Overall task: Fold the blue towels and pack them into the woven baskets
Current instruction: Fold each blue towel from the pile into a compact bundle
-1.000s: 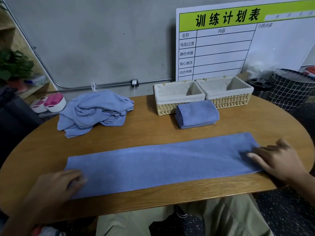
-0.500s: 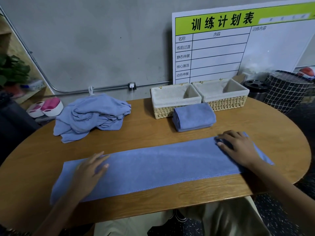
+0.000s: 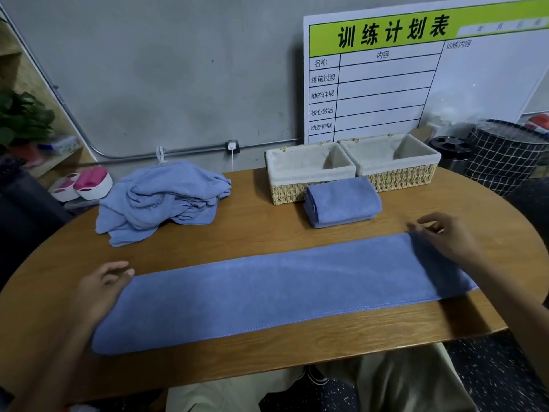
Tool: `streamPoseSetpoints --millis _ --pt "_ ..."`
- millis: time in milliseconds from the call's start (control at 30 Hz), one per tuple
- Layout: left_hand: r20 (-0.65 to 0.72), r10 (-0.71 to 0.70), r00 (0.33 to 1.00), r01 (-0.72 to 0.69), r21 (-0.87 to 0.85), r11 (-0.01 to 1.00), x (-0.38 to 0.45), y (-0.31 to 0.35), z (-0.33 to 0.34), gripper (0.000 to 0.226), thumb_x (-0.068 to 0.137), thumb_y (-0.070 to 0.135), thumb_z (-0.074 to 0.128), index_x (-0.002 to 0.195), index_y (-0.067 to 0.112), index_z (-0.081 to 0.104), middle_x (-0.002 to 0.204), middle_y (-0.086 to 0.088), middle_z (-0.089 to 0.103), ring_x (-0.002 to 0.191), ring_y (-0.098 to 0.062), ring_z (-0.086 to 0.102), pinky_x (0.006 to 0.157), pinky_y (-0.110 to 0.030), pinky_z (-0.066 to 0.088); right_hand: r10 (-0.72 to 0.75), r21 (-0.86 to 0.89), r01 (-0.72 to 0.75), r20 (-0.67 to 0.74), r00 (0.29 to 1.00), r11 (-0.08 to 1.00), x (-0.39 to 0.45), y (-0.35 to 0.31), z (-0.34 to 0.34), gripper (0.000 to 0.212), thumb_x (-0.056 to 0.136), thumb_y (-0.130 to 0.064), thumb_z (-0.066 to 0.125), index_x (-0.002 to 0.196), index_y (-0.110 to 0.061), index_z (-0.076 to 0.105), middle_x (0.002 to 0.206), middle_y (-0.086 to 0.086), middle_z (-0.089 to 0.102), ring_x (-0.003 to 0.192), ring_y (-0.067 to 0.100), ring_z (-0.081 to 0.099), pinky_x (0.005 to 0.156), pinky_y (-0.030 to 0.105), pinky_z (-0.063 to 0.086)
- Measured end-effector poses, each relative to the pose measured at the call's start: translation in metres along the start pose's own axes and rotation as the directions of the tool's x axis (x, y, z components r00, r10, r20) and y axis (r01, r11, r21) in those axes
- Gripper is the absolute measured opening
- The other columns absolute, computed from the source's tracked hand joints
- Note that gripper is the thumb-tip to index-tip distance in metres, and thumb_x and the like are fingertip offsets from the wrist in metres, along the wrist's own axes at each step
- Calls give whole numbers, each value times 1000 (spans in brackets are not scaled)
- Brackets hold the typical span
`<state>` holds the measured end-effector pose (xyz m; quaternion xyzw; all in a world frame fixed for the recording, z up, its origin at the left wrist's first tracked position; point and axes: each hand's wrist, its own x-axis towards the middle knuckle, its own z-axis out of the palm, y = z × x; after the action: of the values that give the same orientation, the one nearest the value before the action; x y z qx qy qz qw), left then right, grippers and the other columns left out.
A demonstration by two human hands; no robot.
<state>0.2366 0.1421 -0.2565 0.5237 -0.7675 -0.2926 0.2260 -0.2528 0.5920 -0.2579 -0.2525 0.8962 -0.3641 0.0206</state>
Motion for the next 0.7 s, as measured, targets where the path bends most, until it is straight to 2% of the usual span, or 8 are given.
streamPoseSetpoints --millis 100,167,300,433,533,600,700 --pt "-10 -29 1000 29 -67 997 2 4 2 20 94 31 67 113 25 65 92 2 69 85 -14 61 75 -38 45 4 68 -4 0 1000 998 4 1 0 9 92 -22 69 99 -17 69 87 8 68 82 26 63 63 35 47" --pt "-58 -20 998 17 -52 999 1 6 1 16 96 30 65 111 25 66 88 5 69 82 -11 58 72 -37 42 6 113 -5 -12 1000 994 6 1 0 2 91 -17 70 90 -17 69 84 8 68 81 26 62 64 35 46" --pt "-131 -1 991 -2 -24 1000 1 3 1 13 96 29 64 109 26 67 86 4 69 81 -14 57 69 -37 41 35 163 -26 -50 998 986 9 5 -6 6 92 -13 69 87 -11 70 80 10 66 76 20 56 61 28 41" --pt "-162 1 987 -3 -9 1000 7 -4 4 15 97 33 63 111 27 65 94 0 69 87 -19 58 72 -39 43 18 138 -6 -84 996 990 18 9 -7 11 92 -18 70 88 -8 71 81 10 66 78 24 58 63 25 43" --pt "-135 13 991 -14 -11 1000 15 0 5 15 97 33 63 108 24 68 95 0 67 88 -20 57 73 -38 42 -24 78 30 -72 997 997 25 7 0 10 91 -19 71 87 -10 71 83 10 68 79 27 62 69 40 49" --pt "-110 13 994 -14 -12 1000 17 6 6 13 97 35 62 103 25 67 96 0 67 89 -20 57 72 -38 42 -26 42 29 -72 997 999 29 11 4 11 92 -25 70 89 -15 70 84 8 69 80 26 63 73 44 52" --pt "-71 28 997 -24 47 999 15 10 6 8 96 34 63 96 27 66 89 3 67 83 -18 57 67 -36 39 -2 -6 1 -113 994 1000 30 17 10 13 93 -38 67 89 -26 68 84 2 70 78 25 64 71 49 57"
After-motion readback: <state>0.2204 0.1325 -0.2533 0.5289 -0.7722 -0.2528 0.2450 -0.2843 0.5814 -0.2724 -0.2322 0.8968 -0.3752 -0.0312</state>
